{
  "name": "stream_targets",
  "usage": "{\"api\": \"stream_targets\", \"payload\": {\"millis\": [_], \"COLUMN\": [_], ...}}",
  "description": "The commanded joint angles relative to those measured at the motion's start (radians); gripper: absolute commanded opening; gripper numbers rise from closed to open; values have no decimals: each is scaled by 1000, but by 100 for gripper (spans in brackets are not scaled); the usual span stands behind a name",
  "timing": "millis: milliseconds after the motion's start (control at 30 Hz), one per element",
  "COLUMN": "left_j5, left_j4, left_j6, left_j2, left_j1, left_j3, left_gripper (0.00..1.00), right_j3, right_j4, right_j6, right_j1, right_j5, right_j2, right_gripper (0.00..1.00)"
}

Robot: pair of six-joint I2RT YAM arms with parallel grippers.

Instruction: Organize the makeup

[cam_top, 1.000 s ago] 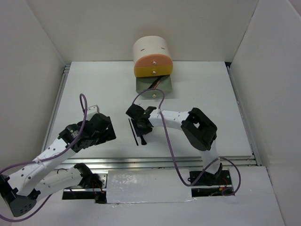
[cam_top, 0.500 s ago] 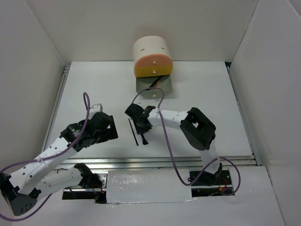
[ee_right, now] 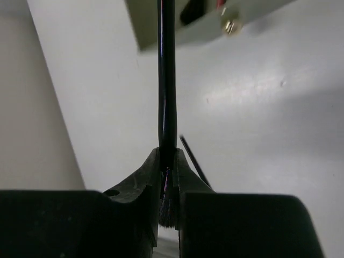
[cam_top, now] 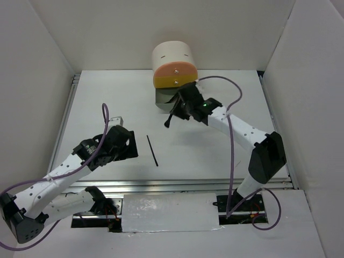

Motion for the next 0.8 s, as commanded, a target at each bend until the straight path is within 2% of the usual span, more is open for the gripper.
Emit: {"api": "stream_targets", "payload": {"millis": [0, 67, 167, 200, 233, 300, 433, 600, 733, 767], "left_j5": [23, 32, 45, 49, 49, 59, 49, 43, 65, 71], "left_j4": [42, 46, 51, 50, 48, 46, 40, 36, 62, 68], "left_j6": [37, 43, 48, 48, 47, 48, 48, 50, 63, 66], "left_j2": [-1, -3, -7, -7, -6, -9, -6, 8, 27, 34], "left_j1": [3, 3, 3, 3, 3, 3, 8, 8, 6, 8], "left_j3": [28, 35, 38, 38, 39, 38, 47, 70, 71, 70], "left_gripper": [99, 99, 99, 99, 99, 100, 99, 99, 99, 100], "right_j3": [5, 65, 296, 440, 504, 638, 645, 575, 520, 515], "right_j4": [69, 68, -58, -151, -194, -257, -222, -204, -138, -106], "right_j6": [332, 376, 420, 435, 455, 491, 547, 552, 493, 474], "right_j1": [-85, -108, -141, -151, -158, -177, -192, -201, -217, -221], "right_j5": [113, 168, 199, 205, 208, 186, 159, 149, 112, 98], "right_j2": [-6, 54, 215, 264, 349, 416, 473, 456, 430, 427], "right_gripper": [0, 0, 0, 0, 0, 0, 1, 5, 53, 58]}}
